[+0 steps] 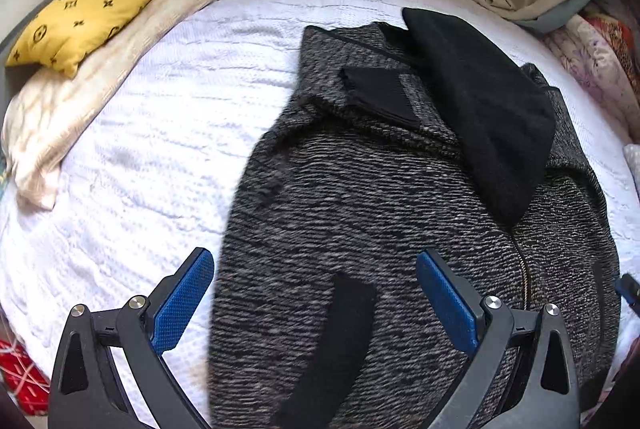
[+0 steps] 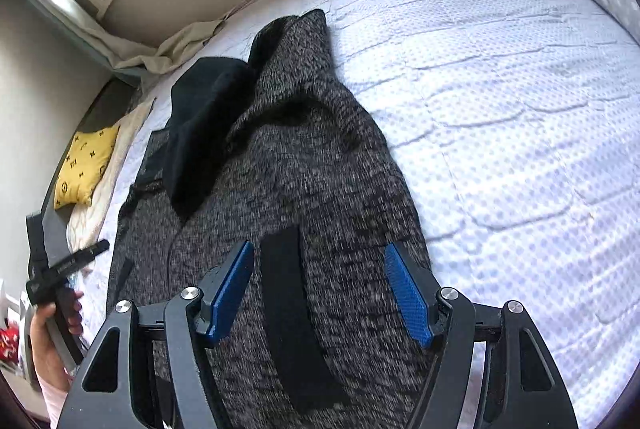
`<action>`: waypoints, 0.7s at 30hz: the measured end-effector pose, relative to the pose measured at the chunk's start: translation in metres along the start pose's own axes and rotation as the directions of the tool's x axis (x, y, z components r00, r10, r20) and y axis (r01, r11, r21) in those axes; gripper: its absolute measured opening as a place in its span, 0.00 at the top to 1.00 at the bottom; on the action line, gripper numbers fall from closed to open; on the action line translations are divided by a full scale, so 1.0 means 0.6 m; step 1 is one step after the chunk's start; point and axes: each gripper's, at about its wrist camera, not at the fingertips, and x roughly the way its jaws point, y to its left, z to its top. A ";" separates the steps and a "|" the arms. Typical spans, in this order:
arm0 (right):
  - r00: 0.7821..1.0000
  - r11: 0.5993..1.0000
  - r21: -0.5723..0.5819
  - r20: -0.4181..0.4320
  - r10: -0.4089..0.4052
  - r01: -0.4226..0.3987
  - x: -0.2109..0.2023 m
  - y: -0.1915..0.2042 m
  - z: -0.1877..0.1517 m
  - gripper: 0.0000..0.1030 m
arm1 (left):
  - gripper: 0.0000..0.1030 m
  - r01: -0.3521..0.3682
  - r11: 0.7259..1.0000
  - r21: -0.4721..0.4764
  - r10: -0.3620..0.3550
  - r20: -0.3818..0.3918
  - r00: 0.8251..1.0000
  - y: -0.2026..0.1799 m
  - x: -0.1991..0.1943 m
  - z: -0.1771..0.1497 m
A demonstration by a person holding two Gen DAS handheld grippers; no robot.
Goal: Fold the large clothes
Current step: 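Move both grippers to the black ribbed hem of the jacket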
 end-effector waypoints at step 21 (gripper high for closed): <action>0.993 0.989 0.147 -0.115 0.038 -0.021 -0.031 -0.077 -0.031 0.36 | 0.25 0.159 0.976 -0.148 -0.184 -0.176 0.967 0.116 0.008 -0.138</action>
